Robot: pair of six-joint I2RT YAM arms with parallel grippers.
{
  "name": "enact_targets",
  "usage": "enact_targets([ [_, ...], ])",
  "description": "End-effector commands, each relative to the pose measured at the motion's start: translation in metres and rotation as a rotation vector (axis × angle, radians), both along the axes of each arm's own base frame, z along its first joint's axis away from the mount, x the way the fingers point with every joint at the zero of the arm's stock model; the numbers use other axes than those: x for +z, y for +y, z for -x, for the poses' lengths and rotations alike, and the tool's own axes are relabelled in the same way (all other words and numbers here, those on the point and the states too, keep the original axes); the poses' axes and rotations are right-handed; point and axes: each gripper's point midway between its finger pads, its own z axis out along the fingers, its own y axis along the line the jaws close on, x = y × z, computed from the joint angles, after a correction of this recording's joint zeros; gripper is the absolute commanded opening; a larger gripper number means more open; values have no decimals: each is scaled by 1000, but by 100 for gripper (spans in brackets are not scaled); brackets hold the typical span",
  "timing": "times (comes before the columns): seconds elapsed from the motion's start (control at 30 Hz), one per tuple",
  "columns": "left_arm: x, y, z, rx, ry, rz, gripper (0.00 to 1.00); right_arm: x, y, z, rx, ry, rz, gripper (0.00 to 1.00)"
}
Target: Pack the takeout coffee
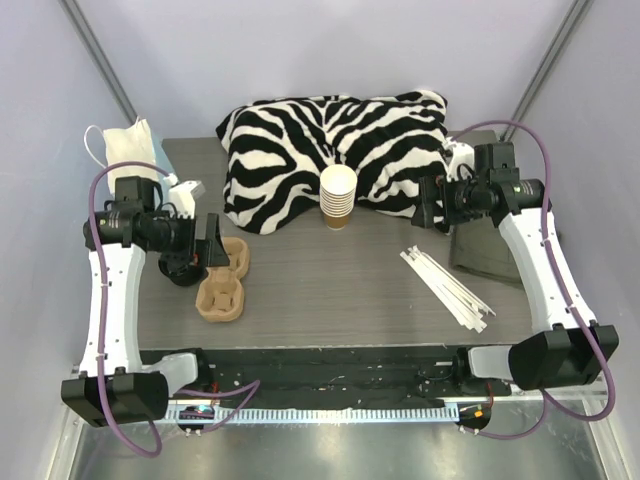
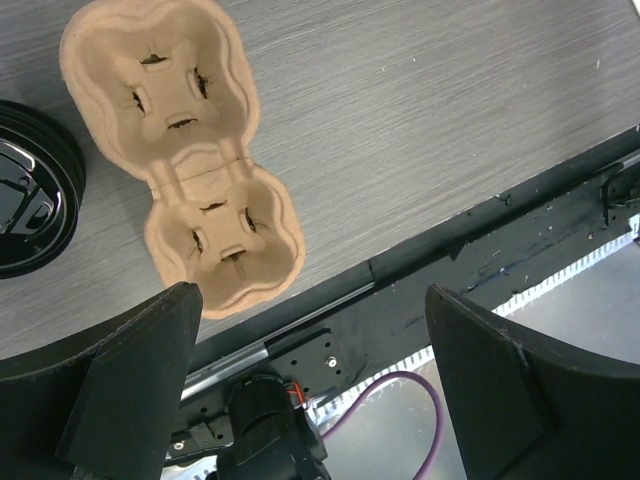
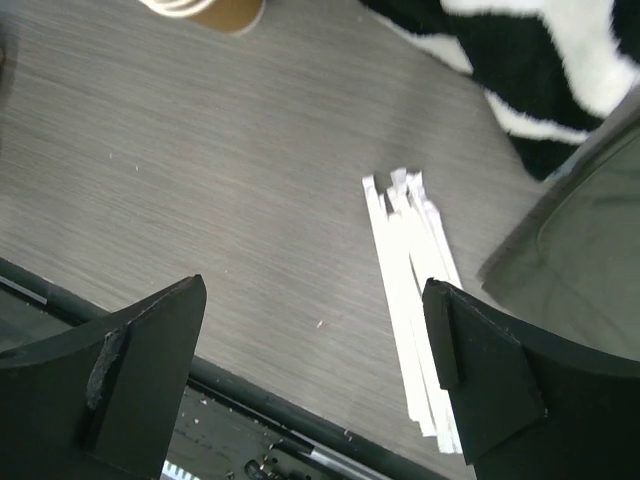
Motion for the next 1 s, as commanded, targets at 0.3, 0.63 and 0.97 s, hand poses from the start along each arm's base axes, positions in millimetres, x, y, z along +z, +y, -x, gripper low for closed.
enact_targets([
  [0.3,43,19,-16,136,-262,-94,100,139,46,-92,138,-342,-115,100],
  [0.63,58,17,-12,188,-311,-61,100,149,116,-125,145,-332,-233,94],
  [0.97,58,10,-15,224,-292,-1,100,78,174,-119,196,-218,-118,60],
])
